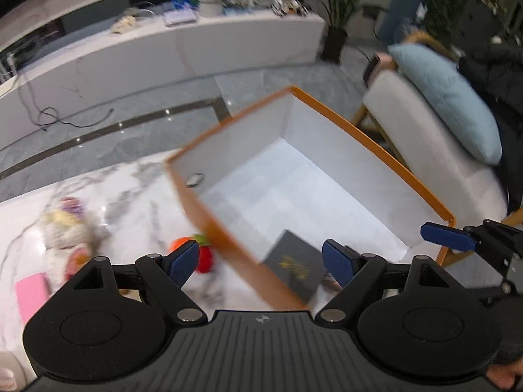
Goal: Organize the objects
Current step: 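Withdraw both grippers from the storage box back over the table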
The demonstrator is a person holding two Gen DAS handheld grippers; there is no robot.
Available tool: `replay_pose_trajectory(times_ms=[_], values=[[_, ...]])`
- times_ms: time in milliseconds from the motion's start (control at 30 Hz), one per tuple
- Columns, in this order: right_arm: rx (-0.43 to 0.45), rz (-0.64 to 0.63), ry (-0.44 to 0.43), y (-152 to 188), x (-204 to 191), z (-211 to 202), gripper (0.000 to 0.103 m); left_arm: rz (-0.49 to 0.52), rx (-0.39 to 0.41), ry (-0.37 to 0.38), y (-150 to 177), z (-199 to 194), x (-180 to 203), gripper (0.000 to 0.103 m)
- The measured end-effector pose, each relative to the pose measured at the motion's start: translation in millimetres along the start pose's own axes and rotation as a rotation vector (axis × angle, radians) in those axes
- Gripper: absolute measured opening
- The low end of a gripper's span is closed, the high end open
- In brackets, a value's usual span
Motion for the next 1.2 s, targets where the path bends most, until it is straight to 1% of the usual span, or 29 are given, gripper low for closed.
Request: replay_pose_trajectory(times_ms=[100,233,367,433,533,633,767,967,1033,1067,1133,1200], values=[[0.016,-0.02,-0.027,-1,-14,-2,0.071,-0.021,0.035,-0.029,14,-21,-19,0.097],[0.035,-0.052,-0.068,1,-38,-8,0.071,-0.032,0.047,-0.058,38,-44,-38,0.097],[0.043,-0.097,-0.105,8,-66,-10,0.071,-0.037,0.051,-0.084,73,-58,-50,0.097],[0.042,-0.137,-0.108,15,-82,-9,0.071,-0.069,0.06,-0.079,94,-62,-57,0.097],[0.032,-0.187,-0.118,27,-102,-8,0.071,-0.116,0.048,-0.051,125,-59,-63,0.097],[0.019,-0.237,-0.132,36,-119,-7,0.071,-0.122,0.037,-0.052,148,-56,-66,0.097],[-0.015,-0.293,-0.146,50,-138,1,0.071,-0.093,0.025,-0.066,170,-47,-68,0.097],[-0.066,-0.373,-0.116,73,-154,15,0.071,-0.12,0.001,-0.004,193,-24,-62,0.097],[-0.076,-0.385,-0.104,76,-155,18,0.071,-0.163,-0.007,0.002,198,-16,-61,0.097],[-0.078,-0.385,-0.101,76,-155,20,0.071,-0.199,-0.007,0.009,199,-12,-62,0.097],[-0.084,-0.382,-0.095,76,-154,22,0.071,-0.301,0.005,0.044,202,-6,-67,0.097],[-0.09,-0.381,-0.086,77,-152,25,0.071,-0.416,0.002,0.062,205,0,-72,0.098]])
Point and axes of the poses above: each gripper's, at about its wrist camera, not at the fingertips, and z roughly the way its jaws point, x to its right, y to its underside, the point moved 5 cm from there along z, roughly the way its jaws point, and after that the axes turned 14 degrees about z, right-handed, at the moved point
